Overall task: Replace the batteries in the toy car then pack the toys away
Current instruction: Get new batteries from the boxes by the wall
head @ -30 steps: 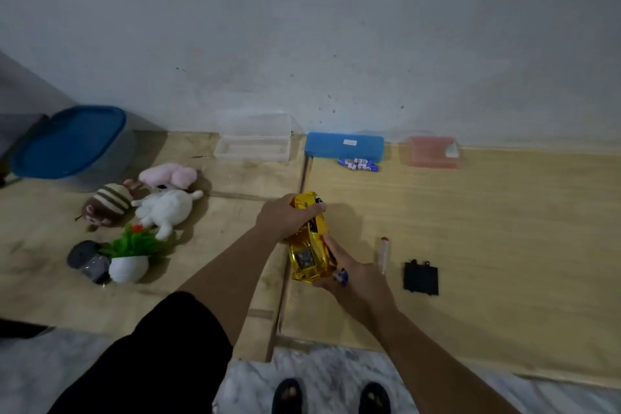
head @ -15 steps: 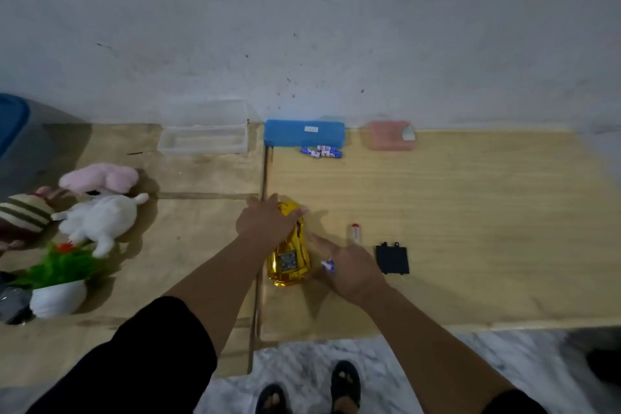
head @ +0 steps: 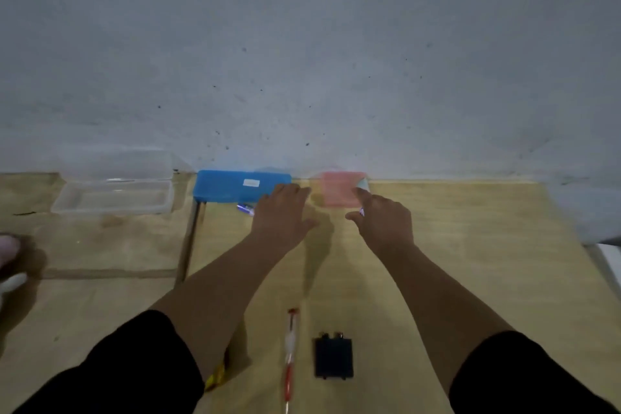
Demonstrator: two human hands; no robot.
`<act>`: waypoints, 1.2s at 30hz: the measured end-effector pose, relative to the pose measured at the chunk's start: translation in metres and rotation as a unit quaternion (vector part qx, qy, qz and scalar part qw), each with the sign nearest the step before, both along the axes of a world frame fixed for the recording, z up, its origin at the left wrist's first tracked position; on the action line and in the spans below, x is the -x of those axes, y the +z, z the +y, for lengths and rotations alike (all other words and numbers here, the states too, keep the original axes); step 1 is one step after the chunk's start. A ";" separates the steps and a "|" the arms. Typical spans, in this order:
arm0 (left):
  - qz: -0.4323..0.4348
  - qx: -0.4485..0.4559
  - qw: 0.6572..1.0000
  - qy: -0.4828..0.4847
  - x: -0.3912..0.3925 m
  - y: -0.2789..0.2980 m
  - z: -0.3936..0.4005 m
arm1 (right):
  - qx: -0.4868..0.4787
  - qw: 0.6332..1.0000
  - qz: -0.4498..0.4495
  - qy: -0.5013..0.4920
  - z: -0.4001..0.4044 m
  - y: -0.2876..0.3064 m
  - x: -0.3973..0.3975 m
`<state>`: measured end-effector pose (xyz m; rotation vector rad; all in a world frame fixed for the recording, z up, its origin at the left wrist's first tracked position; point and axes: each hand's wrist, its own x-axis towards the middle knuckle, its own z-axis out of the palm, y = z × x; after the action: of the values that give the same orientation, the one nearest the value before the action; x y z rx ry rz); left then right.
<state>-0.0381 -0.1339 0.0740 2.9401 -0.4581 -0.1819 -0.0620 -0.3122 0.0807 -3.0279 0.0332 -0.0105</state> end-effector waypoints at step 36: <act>-0.187 0.015 0.980 0.060 -0.031 -0.076 -0.069 | 0.165 0.902 -0.248 0.314 -0.051 -0.050 -0.078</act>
<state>-0.0074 -0.2033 -0.0022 2.9617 -0.3234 0.3962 0.0164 -0.3631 0.0312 -3.0853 -1.0751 -0.7945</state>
